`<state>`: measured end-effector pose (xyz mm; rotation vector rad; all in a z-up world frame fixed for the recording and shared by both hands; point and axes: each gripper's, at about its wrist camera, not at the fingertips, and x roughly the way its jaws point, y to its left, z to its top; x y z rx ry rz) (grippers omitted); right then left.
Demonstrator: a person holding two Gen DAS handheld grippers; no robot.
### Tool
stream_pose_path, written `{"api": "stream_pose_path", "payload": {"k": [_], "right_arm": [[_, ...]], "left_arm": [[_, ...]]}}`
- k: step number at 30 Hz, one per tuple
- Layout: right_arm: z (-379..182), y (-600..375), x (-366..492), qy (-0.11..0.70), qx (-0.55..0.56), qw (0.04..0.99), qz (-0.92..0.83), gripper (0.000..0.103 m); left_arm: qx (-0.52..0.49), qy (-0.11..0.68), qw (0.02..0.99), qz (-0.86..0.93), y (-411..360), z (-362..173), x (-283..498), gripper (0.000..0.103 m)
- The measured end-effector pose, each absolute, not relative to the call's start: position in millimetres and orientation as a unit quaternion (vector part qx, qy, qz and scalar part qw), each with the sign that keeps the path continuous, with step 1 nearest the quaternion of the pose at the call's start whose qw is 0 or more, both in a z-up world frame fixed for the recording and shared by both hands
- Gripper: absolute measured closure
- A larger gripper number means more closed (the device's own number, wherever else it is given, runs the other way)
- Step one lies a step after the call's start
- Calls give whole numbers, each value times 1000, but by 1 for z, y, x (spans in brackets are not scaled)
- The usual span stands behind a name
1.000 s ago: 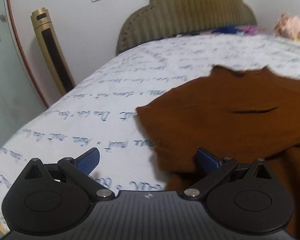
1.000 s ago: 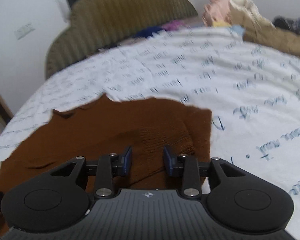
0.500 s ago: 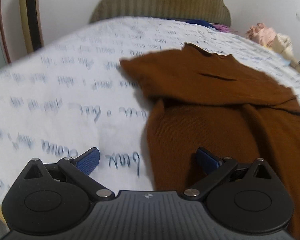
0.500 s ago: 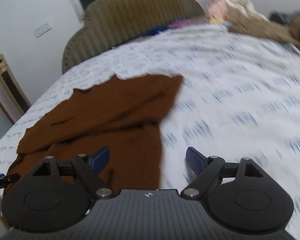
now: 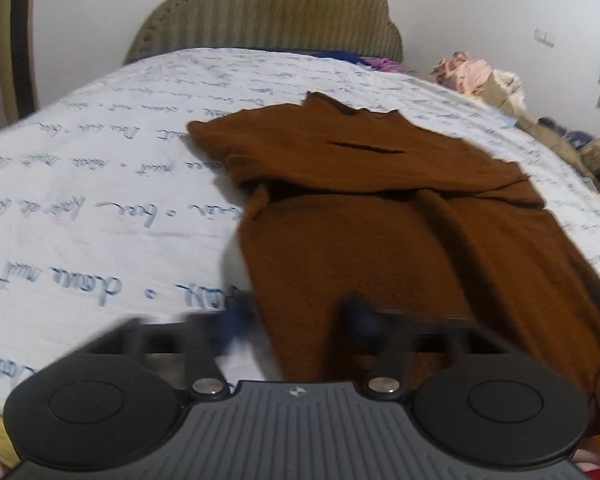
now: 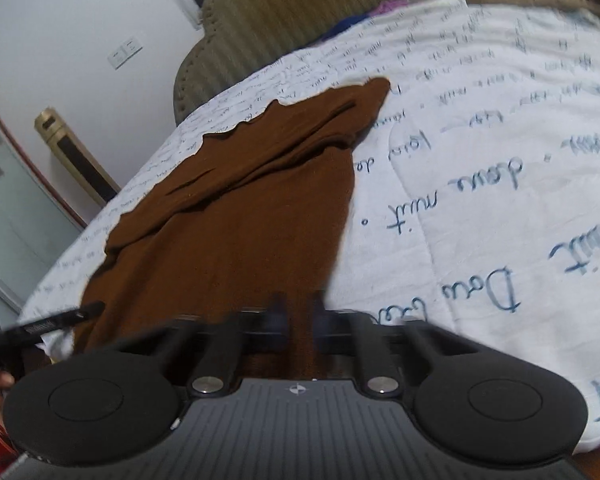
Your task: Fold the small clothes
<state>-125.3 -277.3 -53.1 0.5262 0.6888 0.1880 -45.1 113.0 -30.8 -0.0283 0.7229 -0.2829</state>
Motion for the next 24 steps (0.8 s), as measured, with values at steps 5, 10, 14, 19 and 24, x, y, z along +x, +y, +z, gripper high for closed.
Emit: {"api": "stream_pose_path", "payload": {"k": [5,10,14,19,24], "right_arm": [[-48,-271,-127,316,264,905,109,90],[-28,-282,-131,279,319,893,148,90],[-12,-294,-118,252,330,899,142,91],[-15,-294,-81,268,247,930,46,91],[-41,-278,-63,315,162,934,-34,86]], "left_arm": [[-57,361,915,-168,124,-19,-46,99],[-76,318,923,-204,124,14,-52,99],[-86,282,936,-192,119,38,-23,99],[23,295,952,-82,83,22,26,97],[91,330,940,-6,53,-8,41,95]]}}
